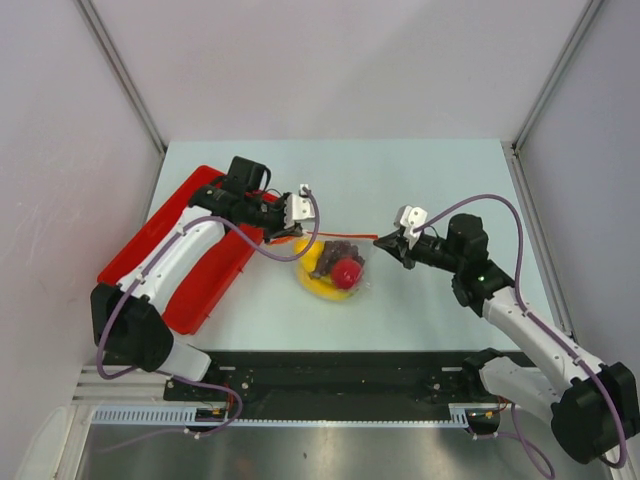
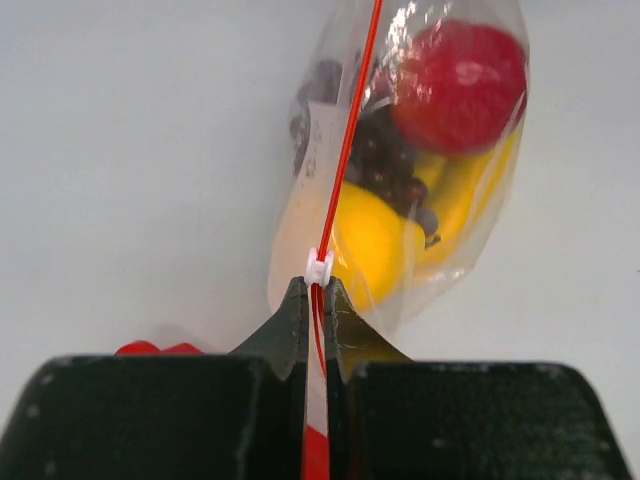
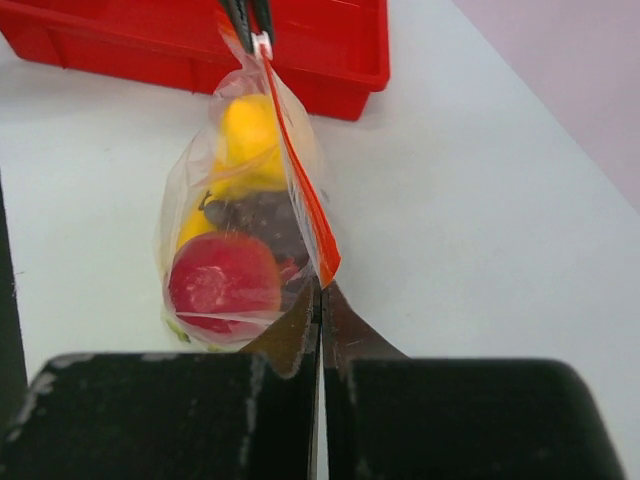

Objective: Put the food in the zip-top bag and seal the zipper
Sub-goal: Zip the zipper food storage bag at the center of the board.

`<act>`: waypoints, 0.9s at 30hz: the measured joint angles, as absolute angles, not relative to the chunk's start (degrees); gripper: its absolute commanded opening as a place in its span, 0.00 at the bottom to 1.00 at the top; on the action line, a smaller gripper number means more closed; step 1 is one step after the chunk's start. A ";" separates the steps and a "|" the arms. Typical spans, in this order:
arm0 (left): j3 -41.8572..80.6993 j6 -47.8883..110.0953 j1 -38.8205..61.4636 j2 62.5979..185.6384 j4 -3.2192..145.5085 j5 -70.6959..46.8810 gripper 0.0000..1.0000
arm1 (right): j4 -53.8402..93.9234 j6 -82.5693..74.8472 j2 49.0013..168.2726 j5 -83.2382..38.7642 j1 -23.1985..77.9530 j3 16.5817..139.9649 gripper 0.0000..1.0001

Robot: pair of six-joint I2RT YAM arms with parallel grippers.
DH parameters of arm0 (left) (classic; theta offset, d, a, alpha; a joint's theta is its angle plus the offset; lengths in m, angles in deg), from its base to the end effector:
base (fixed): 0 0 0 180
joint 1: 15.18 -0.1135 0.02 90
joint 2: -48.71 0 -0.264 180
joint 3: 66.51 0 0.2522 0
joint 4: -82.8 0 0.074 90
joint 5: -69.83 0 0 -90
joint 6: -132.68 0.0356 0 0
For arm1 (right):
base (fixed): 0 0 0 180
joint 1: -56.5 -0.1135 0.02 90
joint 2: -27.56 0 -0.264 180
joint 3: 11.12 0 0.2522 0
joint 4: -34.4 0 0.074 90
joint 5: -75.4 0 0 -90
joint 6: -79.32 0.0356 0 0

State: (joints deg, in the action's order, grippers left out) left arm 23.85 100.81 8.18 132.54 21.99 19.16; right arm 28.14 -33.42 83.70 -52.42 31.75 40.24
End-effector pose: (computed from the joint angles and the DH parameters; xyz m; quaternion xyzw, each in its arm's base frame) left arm 0.2678 -0.1402 0.3222 0.6632 0.6117 -0.2194 0.3713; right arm 0.1947 0.1138 0.2922 -0.4826 0.5854 0.2607 0.5970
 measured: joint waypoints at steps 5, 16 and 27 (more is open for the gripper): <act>23.46 102.12 6.54 131.74 21.03 17.90 0.00 | 25.94 -33.99 81.97 -52.94 35.20 40.22 0.00; 22.71 103.15 2.10 131.41 20.09 15.36 0.00 | 22.57 -35.30 79.61 -54.80 41.00 40.18 0.00; 26.08 104.02 5.62 128.65 10.56 17.04 0.00 | 15.12 -33.57 71.52 -55.96 38.68 40.16 0.00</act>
